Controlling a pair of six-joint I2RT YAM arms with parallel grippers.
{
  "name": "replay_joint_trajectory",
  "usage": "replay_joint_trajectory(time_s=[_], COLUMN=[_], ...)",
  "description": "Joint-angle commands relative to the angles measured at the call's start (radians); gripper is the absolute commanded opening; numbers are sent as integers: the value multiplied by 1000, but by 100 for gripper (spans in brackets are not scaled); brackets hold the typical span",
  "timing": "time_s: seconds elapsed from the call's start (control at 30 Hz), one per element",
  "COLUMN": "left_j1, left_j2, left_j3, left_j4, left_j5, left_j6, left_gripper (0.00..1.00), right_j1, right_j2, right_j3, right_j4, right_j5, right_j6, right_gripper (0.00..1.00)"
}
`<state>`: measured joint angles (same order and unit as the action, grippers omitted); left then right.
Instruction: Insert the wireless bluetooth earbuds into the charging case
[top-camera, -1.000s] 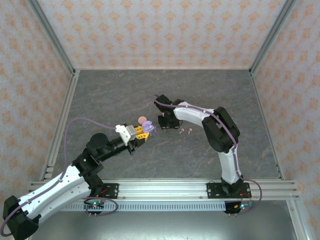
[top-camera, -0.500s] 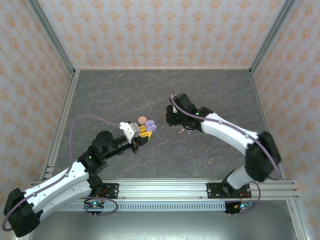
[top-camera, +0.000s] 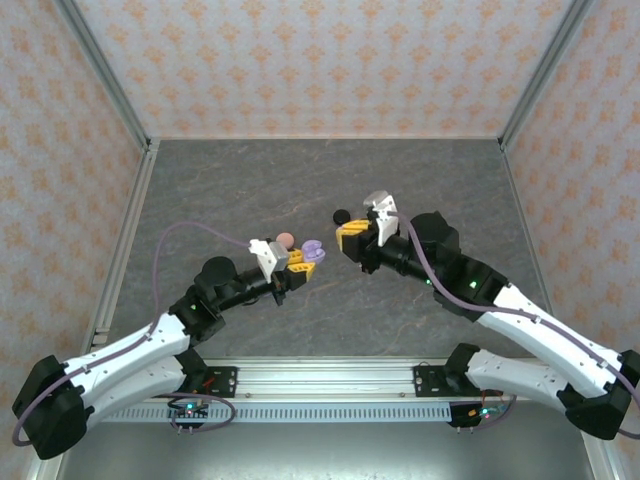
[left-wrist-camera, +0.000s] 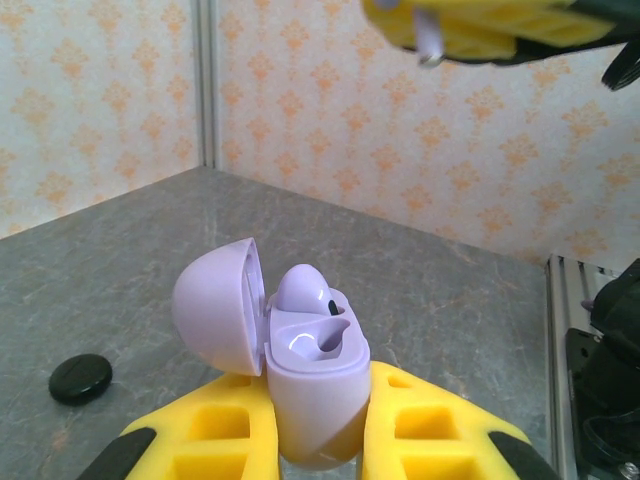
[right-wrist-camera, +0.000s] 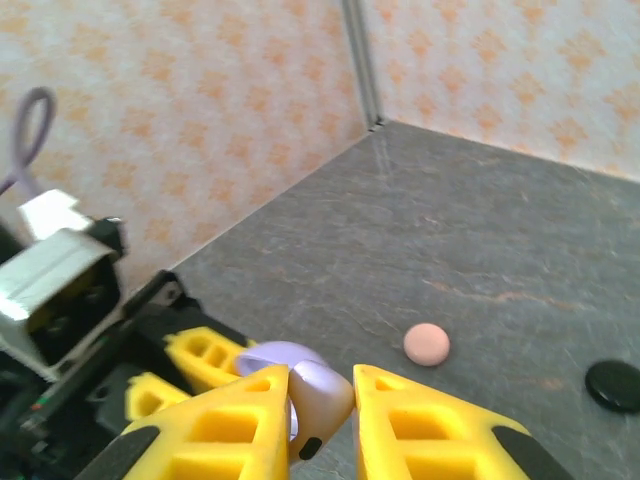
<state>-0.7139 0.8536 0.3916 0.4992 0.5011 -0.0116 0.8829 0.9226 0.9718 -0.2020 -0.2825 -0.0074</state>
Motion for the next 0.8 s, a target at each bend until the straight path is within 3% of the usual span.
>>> replay_joint_trajectory(time_s=[0.0, 0.17, 0.77], left_j1=[-6, -6, -6], left_j2=[9, 17, 12], left_j3=[39, 43, 46], left_j4=[85, 96, 96], left_j5=[60, 69, 47], left_j6=[-22, -33, -42], left_gripper=[0, 0, 0], right_j1=[62, 102, 129], right_j2=[31, 84, 143], right_j3=[56, 77, 56], right_j4=[-26, -26, -6], right_j5=[53, 109, 122], right_j6=[-104, -131, -122], right_gripper=[19, 19, 19])
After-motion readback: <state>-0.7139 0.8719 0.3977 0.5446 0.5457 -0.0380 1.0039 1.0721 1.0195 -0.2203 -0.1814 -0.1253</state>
